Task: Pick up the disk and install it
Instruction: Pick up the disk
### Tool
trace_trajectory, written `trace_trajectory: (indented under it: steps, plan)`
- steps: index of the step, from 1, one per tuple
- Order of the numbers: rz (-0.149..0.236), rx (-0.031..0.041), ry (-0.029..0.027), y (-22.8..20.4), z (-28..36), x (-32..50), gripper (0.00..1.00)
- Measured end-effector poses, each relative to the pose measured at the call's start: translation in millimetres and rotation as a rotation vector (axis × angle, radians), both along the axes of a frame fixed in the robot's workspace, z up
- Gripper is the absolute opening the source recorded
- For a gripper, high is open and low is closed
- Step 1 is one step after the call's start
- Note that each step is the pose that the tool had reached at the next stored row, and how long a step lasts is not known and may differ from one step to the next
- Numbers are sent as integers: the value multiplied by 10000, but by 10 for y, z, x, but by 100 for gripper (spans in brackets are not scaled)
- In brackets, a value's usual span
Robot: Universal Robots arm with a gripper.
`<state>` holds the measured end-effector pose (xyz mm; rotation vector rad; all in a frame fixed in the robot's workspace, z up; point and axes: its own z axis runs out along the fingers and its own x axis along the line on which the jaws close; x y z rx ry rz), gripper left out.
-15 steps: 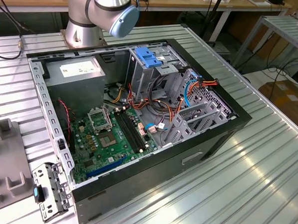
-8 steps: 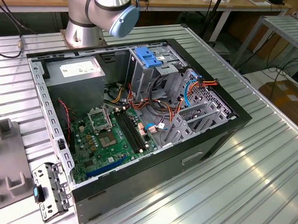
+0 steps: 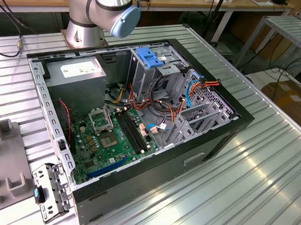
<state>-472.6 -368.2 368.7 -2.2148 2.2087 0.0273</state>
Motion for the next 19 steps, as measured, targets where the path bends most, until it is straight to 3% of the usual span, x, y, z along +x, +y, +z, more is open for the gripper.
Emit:
trace_trajectory:
  steps: [19]
  plan:
    - [0,0,-1,0,211,0,37]
